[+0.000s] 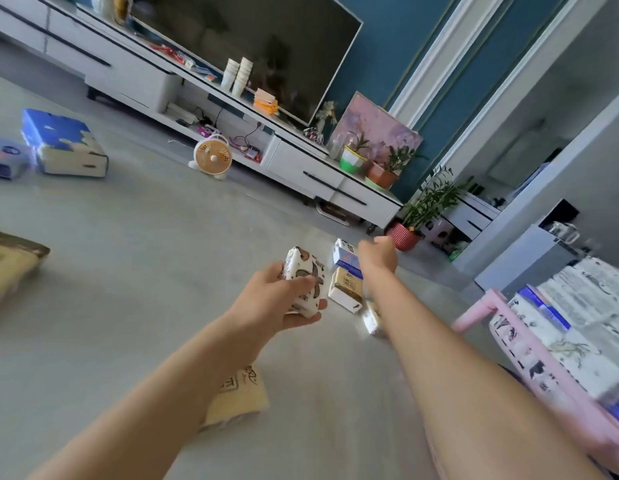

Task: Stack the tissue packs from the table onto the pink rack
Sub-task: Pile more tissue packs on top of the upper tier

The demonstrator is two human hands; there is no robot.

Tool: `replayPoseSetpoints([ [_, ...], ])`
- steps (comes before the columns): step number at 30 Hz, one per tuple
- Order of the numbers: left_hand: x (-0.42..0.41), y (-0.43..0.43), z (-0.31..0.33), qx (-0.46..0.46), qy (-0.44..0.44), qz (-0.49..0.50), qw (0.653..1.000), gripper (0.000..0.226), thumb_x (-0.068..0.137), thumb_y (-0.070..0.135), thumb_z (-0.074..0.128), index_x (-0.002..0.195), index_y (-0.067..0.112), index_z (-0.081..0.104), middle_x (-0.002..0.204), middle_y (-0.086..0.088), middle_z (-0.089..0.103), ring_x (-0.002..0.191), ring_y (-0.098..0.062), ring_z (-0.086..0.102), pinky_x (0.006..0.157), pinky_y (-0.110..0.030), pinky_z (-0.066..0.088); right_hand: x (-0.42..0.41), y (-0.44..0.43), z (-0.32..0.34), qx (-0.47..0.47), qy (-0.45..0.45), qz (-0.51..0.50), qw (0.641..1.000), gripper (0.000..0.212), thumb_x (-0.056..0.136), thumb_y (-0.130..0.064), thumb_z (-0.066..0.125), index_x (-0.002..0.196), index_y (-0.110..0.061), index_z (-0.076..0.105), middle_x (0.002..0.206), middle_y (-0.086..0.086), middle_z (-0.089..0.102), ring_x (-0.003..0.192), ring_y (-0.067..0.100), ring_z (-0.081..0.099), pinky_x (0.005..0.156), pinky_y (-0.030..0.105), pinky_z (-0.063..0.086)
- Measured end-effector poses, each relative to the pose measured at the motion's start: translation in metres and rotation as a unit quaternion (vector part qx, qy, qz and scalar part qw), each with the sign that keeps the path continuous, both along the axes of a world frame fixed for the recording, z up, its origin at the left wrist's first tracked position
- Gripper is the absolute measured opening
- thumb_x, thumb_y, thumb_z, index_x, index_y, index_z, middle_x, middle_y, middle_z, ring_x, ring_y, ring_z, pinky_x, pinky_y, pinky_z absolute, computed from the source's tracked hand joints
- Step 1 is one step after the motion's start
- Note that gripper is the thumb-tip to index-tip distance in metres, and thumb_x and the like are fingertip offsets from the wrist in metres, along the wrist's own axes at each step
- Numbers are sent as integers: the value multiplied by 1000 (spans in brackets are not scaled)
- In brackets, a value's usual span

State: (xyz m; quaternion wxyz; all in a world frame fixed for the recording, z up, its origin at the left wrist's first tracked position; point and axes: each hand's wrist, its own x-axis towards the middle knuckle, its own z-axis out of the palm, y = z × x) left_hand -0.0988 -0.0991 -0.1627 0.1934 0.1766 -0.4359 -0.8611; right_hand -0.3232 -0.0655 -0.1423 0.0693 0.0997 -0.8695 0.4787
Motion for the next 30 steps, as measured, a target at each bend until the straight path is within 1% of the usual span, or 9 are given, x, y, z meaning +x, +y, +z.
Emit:
replayPoseSetpoints([
  [2,1,-8,-13,-4,-17,-5,1000,10,90,1,53,100,1,55,97,-17,63,89,-30,67,77,-40,56,-17,-6,-5,72,41,-1,997,39,90,-18,50,128,-11,46,129,14,50,114,32,53,84,35,46],
  [5,-4,-19,-21,49,-6,-10,999,13,89,3,55,102,3,57,101,-18,66,88,-28,68,73,-40,58,-41,-23,-13,205,81,42,974,53,91,-35,52,138,-15,37,138,17,39,124,33,43,96,42,43],
  [10,-15,-19,-26,43,-40,-7,998,17,88,6,57,105,7,56,100,-16,67,95,-27,67,77,-40,57,-76,-46,-29,307,-26,59,949,76,87,-57,48,147,-24,16,151,17,18,137,37,22,107,50,27],
  [12,-16,-18,-29,30,-46,-6,998,20,88,8,57,107,9,56,102,-15,66,97,-27,66,77,-39,57,-85,-49,-40,373,-25,47,926,71,88,-59,43,146,-24,22,149,18,21,134,38,24,108,50,24],
  [14,-16,-19,-29,25,-48,-3,999,20,87,8,58,108,10,57,103,-14,66,97,-27,65,77,-38,57,-84,-51,-45,419,15,24,908,55,93,-51,37,140,-24,34,142,17,31,128,35,31,106,47,24],
  [21,-7,-20,-17,45,-28,82,995,5,91,3,51,92,3,56,85,-13,62,80,-25,65,70,-35,57,-13,-44,-51,422,86,123,894,40,93,-44,33,131,-34,40,135,12,36,124,31,33,100,45,29],
  [26,12,-12,16,-53,-68,122,989,5,91,9,51,89,5,54,79,-14,59,66,-21,61,64,-35,56,95,-18,-49,392,160,232,876,39,92,-29,41,131,-25,42,132,9,39,122,31,36,99,39,29],
  [28,27,-8,37,-67,-50,126,989,14,93,16,49,88,5,55,82,-16,61,68,-23,63,64,-36,56,129,0,-51,365,174,250,880,37,91,-32,43,127,-23,48,129,10,42,120,31,39,100,37,30],
  [30,47,-2,52,-95,-50,143,984,17,94,18,46,85,7,57,87,-16,64,75,-25,63,74,-39,55,156,21,-52,350,156,285,878,41,93,-41,40,131,-27,45,129,9,43,121,29,39,102,34,29],
])
